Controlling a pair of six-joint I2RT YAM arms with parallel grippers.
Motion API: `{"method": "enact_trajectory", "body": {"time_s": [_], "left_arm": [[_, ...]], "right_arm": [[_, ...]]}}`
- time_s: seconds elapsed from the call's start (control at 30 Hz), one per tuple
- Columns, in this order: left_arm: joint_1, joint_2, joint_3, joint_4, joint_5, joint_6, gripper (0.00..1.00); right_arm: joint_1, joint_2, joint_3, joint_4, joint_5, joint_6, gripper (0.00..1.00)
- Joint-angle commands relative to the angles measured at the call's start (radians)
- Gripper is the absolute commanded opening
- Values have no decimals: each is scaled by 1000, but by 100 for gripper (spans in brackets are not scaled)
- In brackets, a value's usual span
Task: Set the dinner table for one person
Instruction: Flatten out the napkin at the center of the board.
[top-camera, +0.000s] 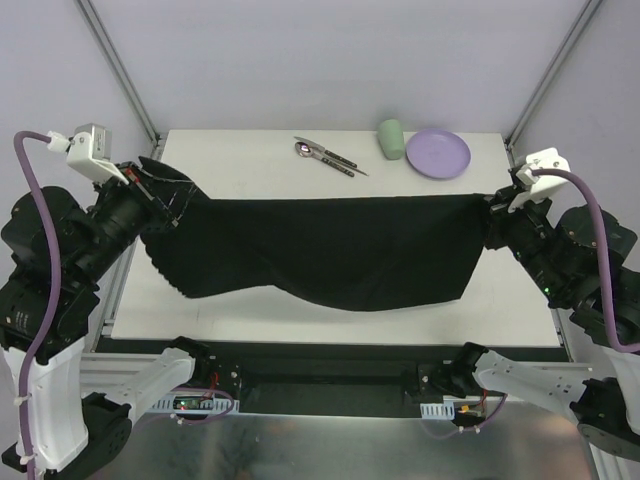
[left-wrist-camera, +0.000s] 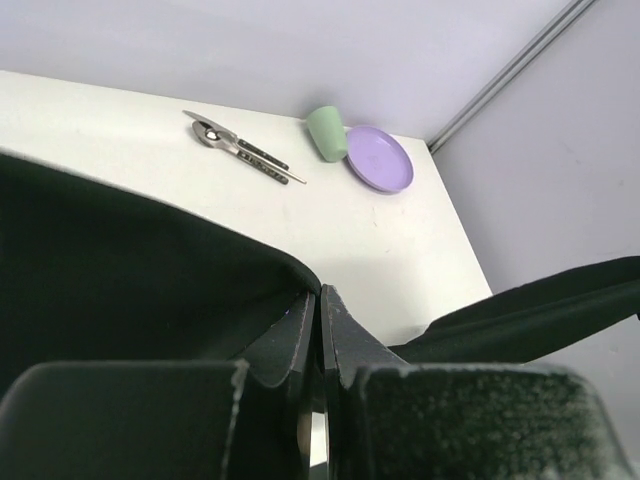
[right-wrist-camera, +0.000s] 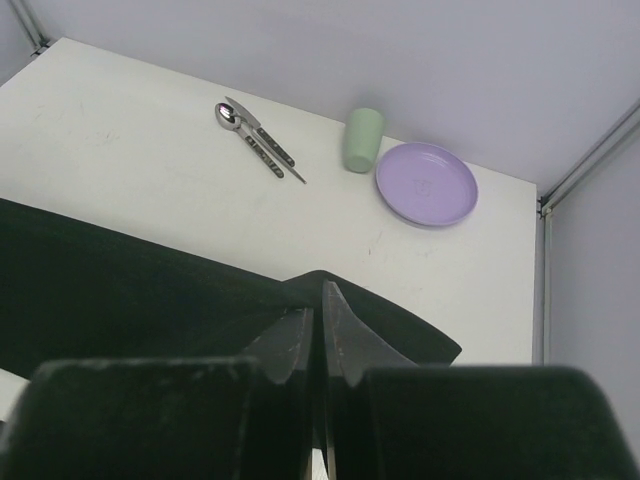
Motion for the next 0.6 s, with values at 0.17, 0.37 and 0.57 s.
{"method": "enact_trajectory", "body": {"time_s": [0.17,0.37,0.57], "left_arm": [[1,-15,47,-6,-45,49,0],[1,2,25,-14,-73,66,0],[1,68,-41,31,-126,97,0]], "right_arm": [[-3,-18,-2,54,30,-23,1],[-4,-8,-35,63,47,-24,1],[-4,80,-111,155,172,-49,1]]}}
